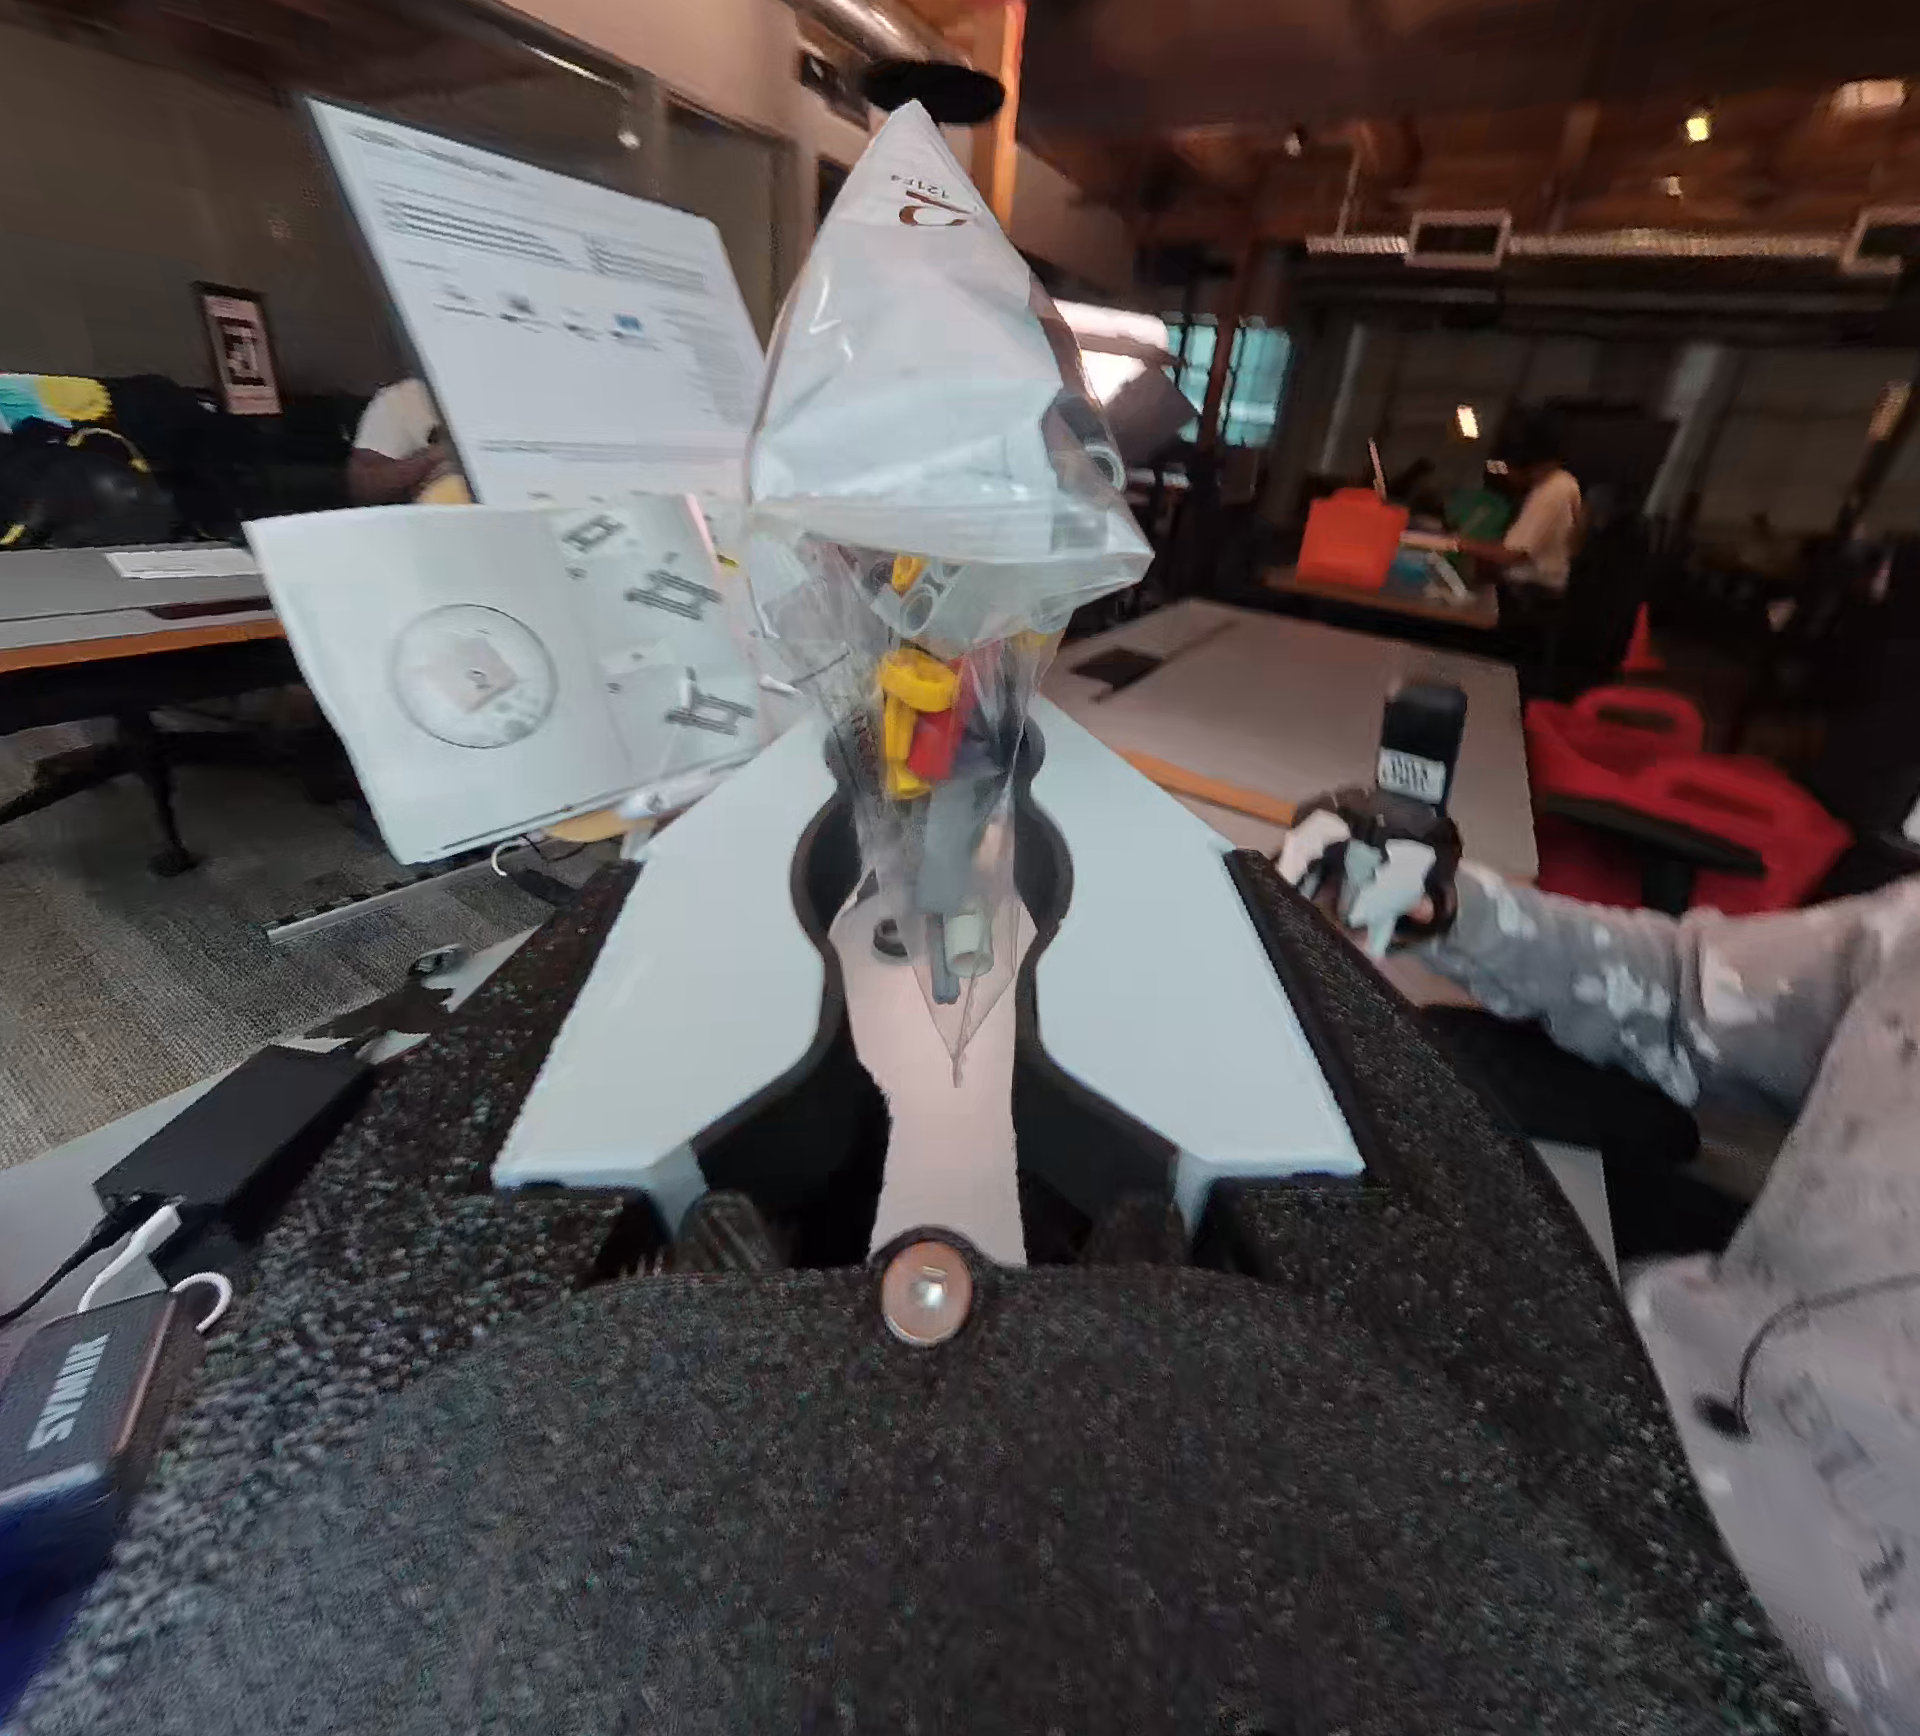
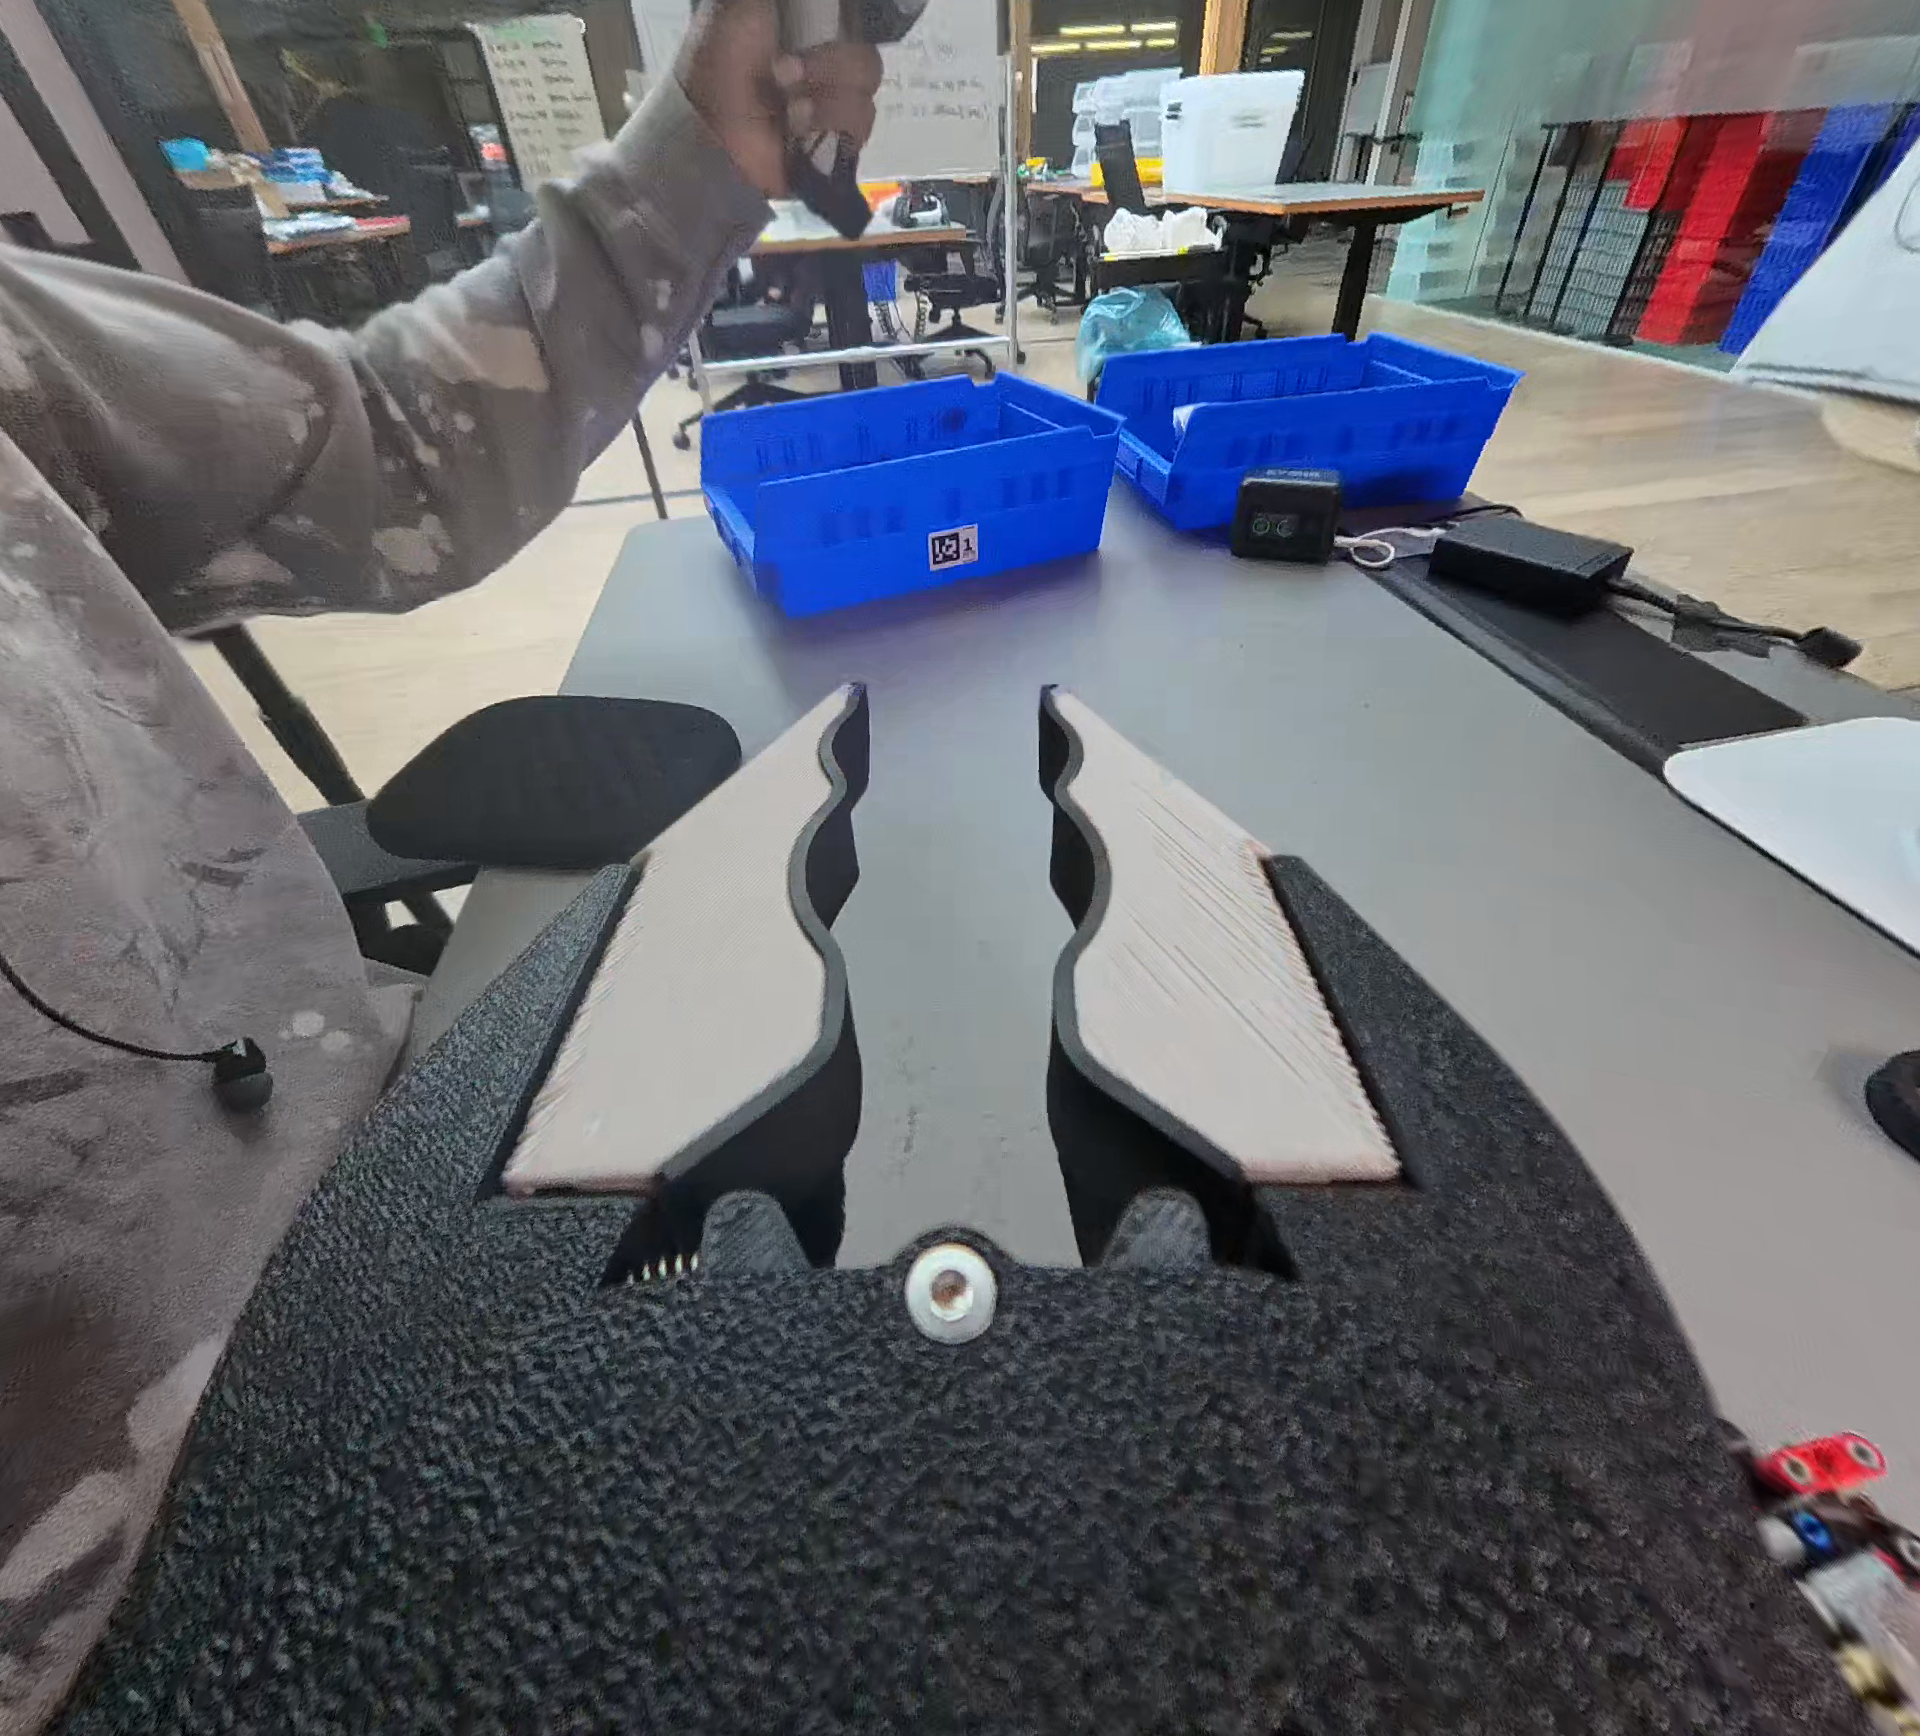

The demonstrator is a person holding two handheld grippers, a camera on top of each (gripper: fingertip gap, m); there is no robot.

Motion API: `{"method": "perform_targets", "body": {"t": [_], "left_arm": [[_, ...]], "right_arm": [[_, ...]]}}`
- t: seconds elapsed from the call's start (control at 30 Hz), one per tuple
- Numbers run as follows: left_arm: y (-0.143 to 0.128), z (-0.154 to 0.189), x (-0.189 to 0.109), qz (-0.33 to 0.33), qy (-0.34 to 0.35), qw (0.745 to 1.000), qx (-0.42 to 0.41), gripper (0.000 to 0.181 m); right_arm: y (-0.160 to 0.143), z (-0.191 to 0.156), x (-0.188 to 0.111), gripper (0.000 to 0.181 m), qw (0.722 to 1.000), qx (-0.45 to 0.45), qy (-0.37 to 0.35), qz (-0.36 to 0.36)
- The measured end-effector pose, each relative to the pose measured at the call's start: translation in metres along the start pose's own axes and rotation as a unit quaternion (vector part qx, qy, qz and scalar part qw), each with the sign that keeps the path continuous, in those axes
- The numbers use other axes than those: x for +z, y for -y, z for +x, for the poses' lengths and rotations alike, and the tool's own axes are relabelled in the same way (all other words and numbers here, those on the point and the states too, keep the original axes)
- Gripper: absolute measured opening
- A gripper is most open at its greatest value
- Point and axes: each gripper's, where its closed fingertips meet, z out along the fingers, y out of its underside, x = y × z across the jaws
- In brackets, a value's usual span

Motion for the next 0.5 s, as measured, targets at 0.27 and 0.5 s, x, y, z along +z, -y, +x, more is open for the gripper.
{"method": "perform_targets", "body": {"t": [0.27, 0.5], "left_arm": [[0.008, -0.243, -0.075, 0.159, 0.149, 0.930, -0.296, 0.021], [-0.114, -0.378, -0.106, 0.146, 0.274, 0.832, -0.459, 0.020]], "right_arm": [[-0.053, 0.007, 0.020, 0.027, 0.997, 0.039, 0.017, -0.069], [-0.075, 0.012, 0.024, 0.021, 0.993, 0.047, 0.004, -0.109]]}}
